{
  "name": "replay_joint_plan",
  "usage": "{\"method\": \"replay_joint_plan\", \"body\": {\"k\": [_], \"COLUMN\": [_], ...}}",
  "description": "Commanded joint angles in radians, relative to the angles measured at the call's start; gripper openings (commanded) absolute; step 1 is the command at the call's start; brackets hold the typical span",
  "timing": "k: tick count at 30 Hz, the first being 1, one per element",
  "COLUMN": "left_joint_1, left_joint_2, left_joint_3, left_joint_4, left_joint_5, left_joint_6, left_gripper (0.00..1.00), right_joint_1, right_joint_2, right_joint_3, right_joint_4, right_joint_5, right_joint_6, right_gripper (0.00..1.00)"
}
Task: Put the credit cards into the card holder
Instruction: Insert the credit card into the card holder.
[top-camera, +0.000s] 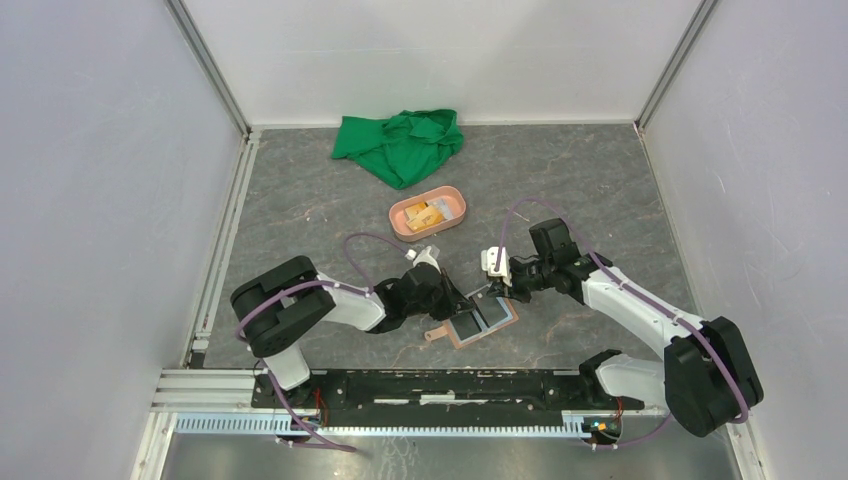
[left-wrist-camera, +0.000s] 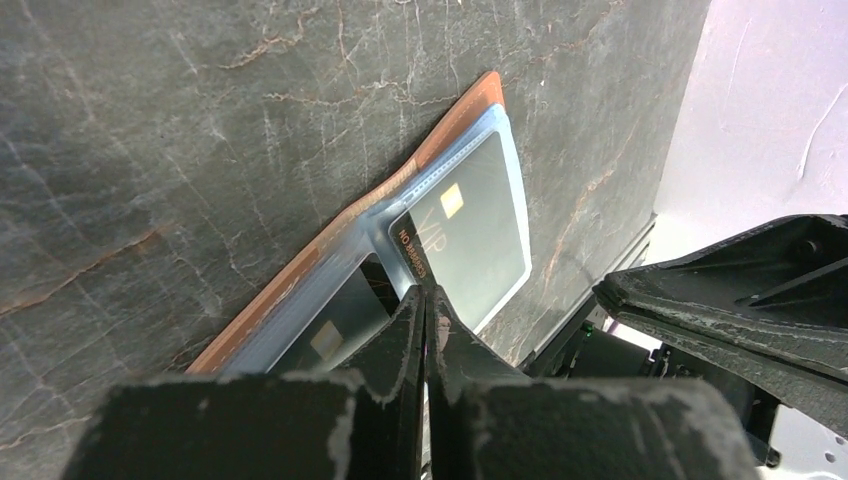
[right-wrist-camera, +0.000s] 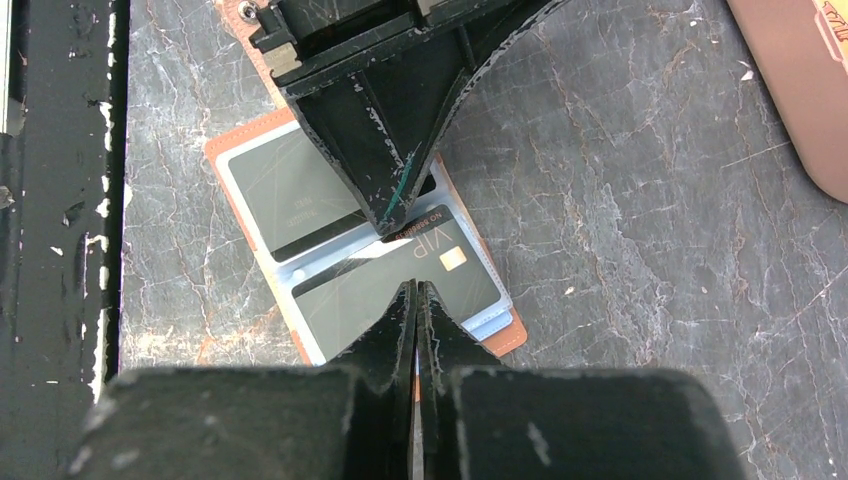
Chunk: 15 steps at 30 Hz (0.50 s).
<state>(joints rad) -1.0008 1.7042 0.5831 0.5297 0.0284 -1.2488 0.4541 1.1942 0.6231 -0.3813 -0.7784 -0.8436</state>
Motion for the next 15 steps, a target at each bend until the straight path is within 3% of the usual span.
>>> {"method": "replay_joint_plan", "body": {"k": [1, 15], "left_joint_1": [0.001, 0.001], "left_joint_2": [0.022, 0.071], "left_joint_3": [0.023, 0.029], "left_joint_4": [-0.013, 0.015], "left_joint_5": [-0.008, 0.01], "left_joint_6": [0.05, 0.046], "left_gripper": [0.04, 0.02], "right_joint_1": [-0.01, -0.016], "right_joint_2": [-0.001, 0.002], "right_joint_3": [0.029, 0.03], "right_joint_4": [0.027, 0.026], "right_joint_5": [-0.018, -0.02], "right_joint_6": [0.015, 0.018], "right_gripper": [0.01, 0.01]}}
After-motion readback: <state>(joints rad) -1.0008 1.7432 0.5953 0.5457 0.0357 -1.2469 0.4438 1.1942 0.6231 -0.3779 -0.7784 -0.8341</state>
